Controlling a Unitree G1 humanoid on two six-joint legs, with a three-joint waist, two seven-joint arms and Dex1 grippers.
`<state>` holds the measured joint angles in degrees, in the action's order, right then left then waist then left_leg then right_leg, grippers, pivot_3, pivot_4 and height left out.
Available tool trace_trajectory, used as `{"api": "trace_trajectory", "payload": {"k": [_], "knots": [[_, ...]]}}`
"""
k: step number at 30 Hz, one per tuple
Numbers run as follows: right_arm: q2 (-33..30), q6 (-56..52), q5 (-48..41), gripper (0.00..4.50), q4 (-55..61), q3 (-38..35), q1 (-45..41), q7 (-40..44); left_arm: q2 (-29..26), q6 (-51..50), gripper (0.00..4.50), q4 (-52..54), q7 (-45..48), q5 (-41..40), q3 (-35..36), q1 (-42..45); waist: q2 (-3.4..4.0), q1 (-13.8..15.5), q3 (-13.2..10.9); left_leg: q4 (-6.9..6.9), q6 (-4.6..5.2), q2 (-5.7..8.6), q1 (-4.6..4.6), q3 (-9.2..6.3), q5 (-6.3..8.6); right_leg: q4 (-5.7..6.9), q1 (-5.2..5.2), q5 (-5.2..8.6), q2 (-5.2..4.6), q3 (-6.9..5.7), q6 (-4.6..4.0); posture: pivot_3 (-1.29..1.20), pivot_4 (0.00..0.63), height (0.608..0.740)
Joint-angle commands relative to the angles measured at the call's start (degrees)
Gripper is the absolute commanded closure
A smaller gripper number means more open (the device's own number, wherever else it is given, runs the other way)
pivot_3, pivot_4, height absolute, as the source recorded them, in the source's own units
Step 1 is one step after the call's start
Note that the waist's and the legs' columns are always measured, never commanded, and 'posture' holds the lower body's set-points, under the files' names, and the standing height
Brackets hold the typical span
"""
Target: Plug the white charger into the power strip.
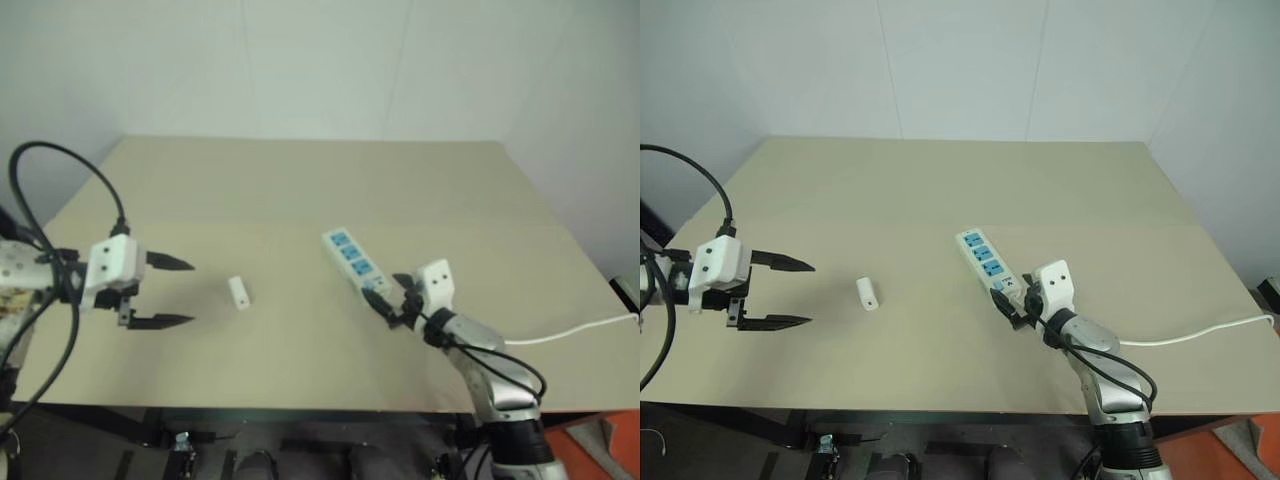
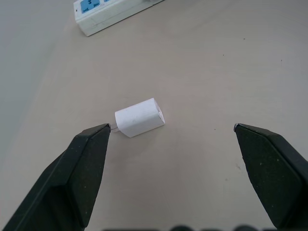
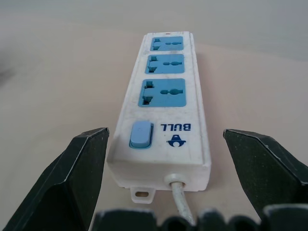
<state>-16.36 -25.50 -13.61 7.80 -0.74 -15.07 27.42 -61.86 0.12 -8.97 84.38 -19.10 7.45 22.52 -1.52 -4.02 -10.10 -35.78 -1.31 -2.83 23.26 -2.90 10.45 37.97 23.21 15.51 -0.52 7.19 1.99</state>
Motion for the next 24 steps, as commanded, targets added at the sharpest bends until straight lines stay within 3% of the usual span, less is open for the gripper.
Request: {"api": "trace_trajectory", "payload": {"k": [1,20,24], "knots": [[1.1,0.9,0.2,0.05,0.5,1.1,-0.4,-0.8,-0.2,0.7,0.00,1.8,-0.7,0.0,0.8,0.1,0.00,0.0,0.0,0.00,0.00,0.00,-0.01,0.00,0.00,0.01,0.00,0.00,0.00,0.00,0.00,0.00,0.150,0.740],[10.1,11.6,3.2,0.05,-10.3,1.6,-0.7,-7.7,0.6,0.8,0.00,2.2,-1.5,0.5,0.5,0.0,-0.03,-0.3,0.0,0.00,0.00,-0.02,-0.08,-0.01,0.00,0.04,-0.01,0.00,0.03,0.01,0.00,0.00,0.150,0.740],[9.6,12.0,4.3,0.91,-11.2,1.7,-0.8,-8.3,0.7,1.5,0.00,2.1,-1.7,0.7,0.5,0.2,-0.05,-0.3,0.0,0.00,0.00,-0.02,-0.08,0.00,0.00,0.04,-0.02,0.00,0.03,0.01,0.00,0.00,0.150,0.740]]}}
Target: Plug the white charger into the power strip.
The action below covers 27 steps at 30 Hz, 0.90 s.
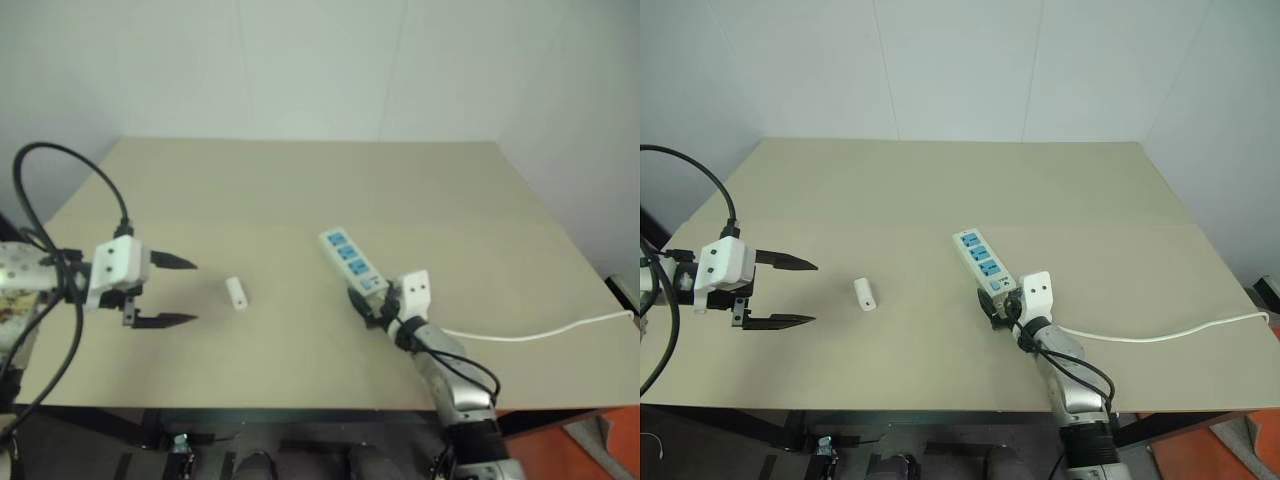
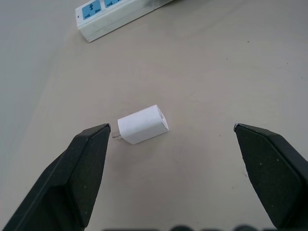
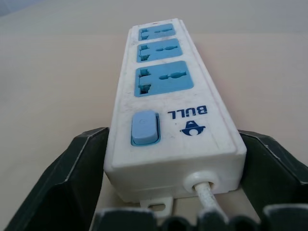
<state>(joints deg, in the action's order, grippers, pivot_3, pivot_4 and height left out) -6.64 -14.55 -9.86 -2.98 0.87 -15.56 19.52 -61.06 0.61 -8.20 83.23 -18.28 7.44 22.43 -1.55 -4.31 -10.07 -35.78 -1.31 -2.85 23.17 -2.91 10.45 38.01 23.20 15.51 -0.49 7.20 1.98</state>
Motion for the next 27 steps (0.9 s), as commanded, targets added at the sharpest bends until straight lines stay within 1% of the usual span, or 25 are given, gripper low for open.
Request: {"api": "trace_trajectory", "payload": {"k": [1,4,8,11,14,17,19,22,24,25,27], "knots": [[-0.1,0.7,0.2,1.03,-0.7,-0.2,-0.5,-0.4,0.2,1.6,0.00,1.0,-0.6,0.0,0.3,1.0,-0.02,0.0,0.0,0.00,0.00,0.00,0.00,0.00,0.00,0.00,0.00,0.00,0.00,0.00,0.00,0.00,0.150,0.740],[-0.8,0.4,0.4,1.03,-1.3,-0.2,-1.2,-0.1,1.3,3.3,0.00,-1.0,1.4,0.7,-2.2,6.2,-0.09,0.2,0.1,-0.02,0.00,0.00,-0.02,0.00,0.00,0.01,-0.04,0.00,0.00,-0.02,0.00,0.00,0.150,0.740],[-2.3,1.0,1.1,1.03,-3.0,0.6,-2.4,1.4,4.1,7.3,0.00,-6.6,6.8,4.6,-9.5,18.0,-0.17,0.5,0.1,-0.09,-0.08,0.03,-0.02,-0.05,-0.06,0.01,-0.11,-0.07,0.00,-0.07,0.05,0.00,0.150,0.740],[-3.0,1.3,1.2,1.03,-4.0,0.8,-3.2,2.4,3.7,12.1,0.00,-10.8,9.2,4.0,-21.3,27.8,-0.20,0.3,0.2,-0.09,-0.08,0.04,-0.01,-0.03,-0.06,-0.02,-0.12,-0.07,0.00,-0.04,0.06,0.00,0.150,0.740],[-3.7,0.1,1.0,1.03,-4.1,1.1,-3.7,3.3,4.1,20.0,0.00,-17.6,9.3,7.0,-35.5,39.9,-0.20,0.2,0.2,-0.08,-0.08,0.05,0.05,-0.04,-0.06,-0.05,-0.07,-0.07,0.02,0.02,0.06,0.00,0.150,0.740],[-4.8,-0.7,2.0,1.03,-3.9,2.2,-3.5,4.2,4.2,25.1,0.00,-21.8,9.3,3.4,-51.1,50.9,-0.21,0.1,0.2,-0.07,-0.07,0.07,0.11,-0.07,-0.06,-0.05,-0.04,-0.06,0.04,0.02,0.07,0.00,0.150,0.740],[-5.2,-1.3,1.8,1.03,-3.6,2.0,-3.1,4.4,5.1,30.1,0.00,-23.7,9.3,1.3,-60.6,56.4,-0.20,0.1,0.2,-0.07,-0.04,0.07,0.10,-0.02,-0.03,-0.06,-0.03,-0.04,0.03,0.08,0.10,0.00,0.150,0.740],[-5.3,-2.2,1.2,1.03,-2.8,1.4,-2.6,4.1,7.3,36.6,0.00,-26.0,9.3,-1.8,-72.4,62.0,-0.20,0.3,0.2,-0.07,-0.01,0.08,0.11,-0.03,-0.02,-0.07,-0.04,-0.01,0.03,0.08,0.12,0.00,0.150,0.740],[-5.2,-2.7,1.1,1.03,-2.0,1.4,-2.2,3.9,9.7,41.9,0.00,-29.5,9.3,-0.9,-79.2,64.5,-0.20,0.3,0.2,-0.08,-0.01,0.08,0.13,-0.04,-0.01,-0.06,-0.04,-0.01,0.03,0.07,0.13,0.00,0.150,0.740],[-5.2,-2.9,1.1,1.03,-1.5,1.6,-1.9,3.9,11.7,45.3,0.00,-32.4,9.3,1.3,-81.4,65.2,-0.20,0.4,0.2,-0.10,-0.01,0.08,0.13,-0.04,-0.02,-0.04,-0.04,-0.01,0.03,0.07,0.12,0.00,0.150,0.740],[-5.2,-3.4,1.3,1.03,-0.7,1.7,-1.6,3.7,15.5,50.4,0.00,-37.9,9.3,5.1,-83.6,65.9,-0.20,0.4,0.2,-0.12,0.00,0.09,0.15,-0.06,-0.02,-0.04,-0.04,-0.01,0.03,0.06,0.13,0.00,0.150,0.740]]}}
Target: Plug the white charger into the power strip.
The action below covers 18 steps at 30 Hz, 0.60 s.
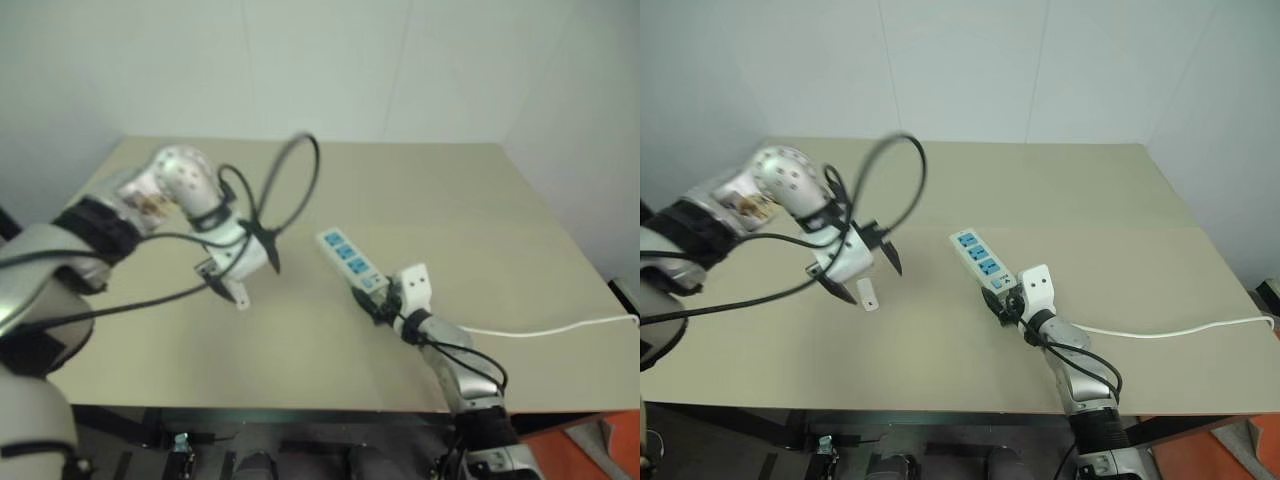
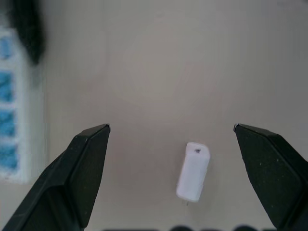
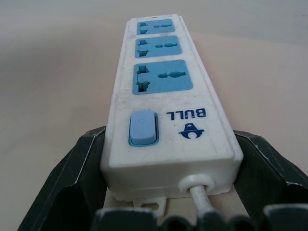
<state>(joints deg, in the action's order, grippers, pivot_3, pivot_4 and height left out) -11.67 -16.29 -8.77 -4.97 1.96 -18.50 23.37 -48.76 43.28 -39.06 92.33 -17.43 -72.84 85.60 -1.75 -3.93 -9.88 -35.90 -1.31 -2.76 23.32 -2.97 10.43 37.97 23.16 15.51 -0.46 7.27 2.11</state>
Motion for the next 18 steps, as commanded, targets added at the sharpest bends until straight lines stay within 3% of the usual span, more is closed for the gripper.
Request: {"api": "trace_trajectory", "payload": {"k": [1,11,18], "knots": [[-0.1,-1.9,0.3,1.03,1.6,0.6,1.4,-0.4,5.0,9.3,0.00,-9.5,0.2,5.2,-3.7,2.8,0.00,0.1,0.0,-0.01,0.00,0.01,0.00,0.00,0.00,0.00,0.00,0.00,0.00,-0.01,0.00,0.00,0.150,0.740],[0.2,-2.9,0.3,1.03,3.6,0.4,2.7,-1.5,12.4,22.4,0.00,-23.2,0.2,13.4,-2.0,2.3,-0.02,0.1,0.0,-0.03,0.13,0.02,0.18,-0.01,0.07,-0.19,0.04,0.01,-0.01,0.00,0.00,0.00,0.150,0.740],[0.4,-2.9,0.7,1.03,3.1,0.8,2.7,-1.7,14.2,25.5,0.00,-25.7,0.2,18.2,-0.7,1.7,-0.02,0.1,0.0,-0.05,0.13,0.03,0.18,-0.01,0.07,-0.15,0.03,0.01,-0.01,0.00,0.01,0.00,0.150,0.740]]}}
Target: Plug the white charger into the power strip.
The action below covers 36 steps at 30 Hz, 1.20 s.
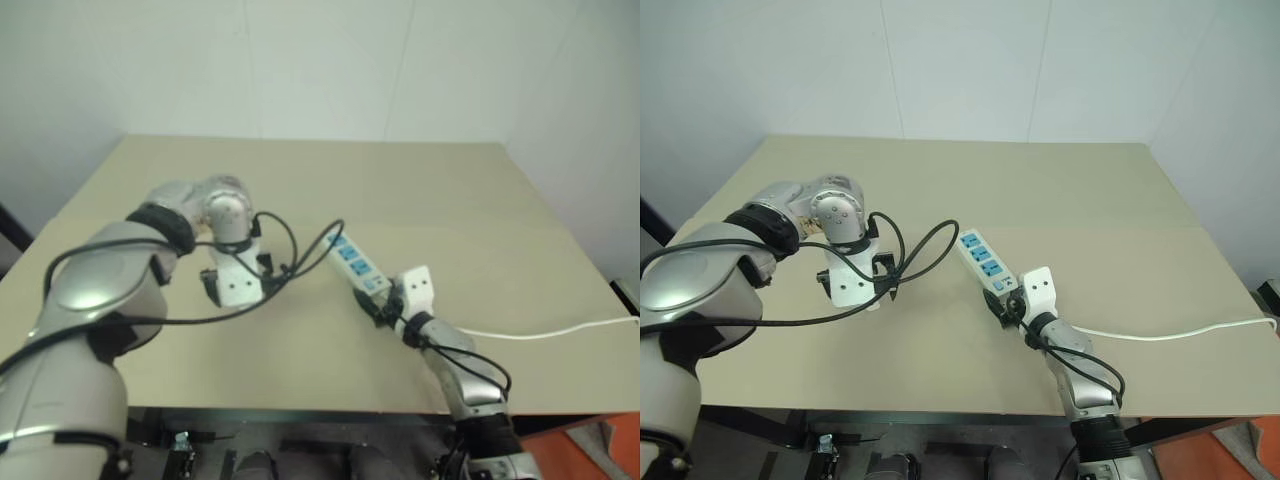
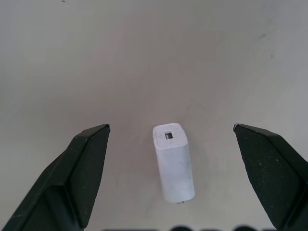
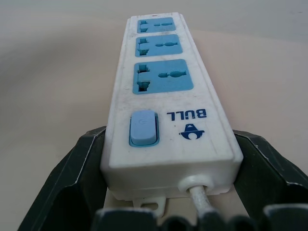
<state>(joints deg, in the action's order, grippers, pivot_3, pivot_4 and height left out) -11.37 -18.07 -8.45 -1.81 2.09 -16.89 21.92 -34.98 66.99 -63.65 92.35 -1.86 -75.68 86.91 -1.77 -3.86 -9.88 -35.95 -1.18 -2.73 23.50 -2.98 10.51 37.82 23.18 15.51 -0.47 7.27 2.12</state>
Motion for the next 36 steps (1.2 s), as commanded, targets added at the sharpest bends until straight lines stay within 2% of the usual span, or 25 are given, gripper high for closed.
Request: {"api": "trace_trajectory", "payload": {"k": [1,7,11,18,24,36], "knots": [[0.0,-1.1,0.5,1.03,-0.1,0.8,1.0,-0.3,0.7,1.9,0.00,-1.5,0.2,4.0,2.7,0.3,0.00,0.0,0.0,-0.01,0.00,0.00,0.00,0.00,0.00,0.01,0.00,0.00,0.00,0.00,0.00,0.00,0.150,0.740],[-0.2,-2.2,0.6,1.03,-0.2,0.4,0.8,-0.4,0.9,-1.3,0.00,0.5,0.2,5.1,4.2,-1.2,0.00,0.0,0.0,-0.02,0.00,0.00,-0.03,0.00,0.00,0.04,-0.01,0.00,0.00,0.00,0.00,0.00,0.150,0.740],[-0.1,-2.5,0.4,1.03,0.2,0.3,1.2,-0.5,1.4,-1.6,0.00,-0.1,-0.3,13.0,8.7,-2.4,-0.01,0.0,0.0,-0.03,0.00,0.01,-0.03,-0.02,0.00,0.05,-0.03,0.00,0.00,0.00,0.00,0.00,0.150,0.740],[-0.6,-2.4,1.1,1.03,0.1,1.1,1.5,-0.4,1.6,-3.4,0.00,0.2,-2.7,21.1,14.6,-5.2,-0.01,0.0,0.0,-0.03,0.00,0.01,-0.05,-0.02,0.00,0.06,-0.05,0.00,0.00,-0.01,0.00,0.00,0.150,0.740],[-0.6,-2.5,0.9,1.03,-0.1,1.0,1.7,-0.5,2.2,-5.5,0.00,0.6,-10.0,30.2,17.1,-6.4,-0.01,0.0,0.0,-0.03,0.00,0.01,-0.07,-0.04,0.00,0.08,-0.05,0.00,0.00,-0.03,0.00,0.00,0.150,0.740],[-1.0,-2.7,1.1,1.03,0.5,1.2,2.7,-0.6,4.4,-7.3,0.00,-0.1,-13.2,37.2,20.8,-7.7,-0.02,0.1,0.0,-0.03,0.00,0.02,-0.12,-0.03,0.00,0.10,-0.12,0.00,0.00,-0.03,0.00,0.00,0.150,0.740]]}}
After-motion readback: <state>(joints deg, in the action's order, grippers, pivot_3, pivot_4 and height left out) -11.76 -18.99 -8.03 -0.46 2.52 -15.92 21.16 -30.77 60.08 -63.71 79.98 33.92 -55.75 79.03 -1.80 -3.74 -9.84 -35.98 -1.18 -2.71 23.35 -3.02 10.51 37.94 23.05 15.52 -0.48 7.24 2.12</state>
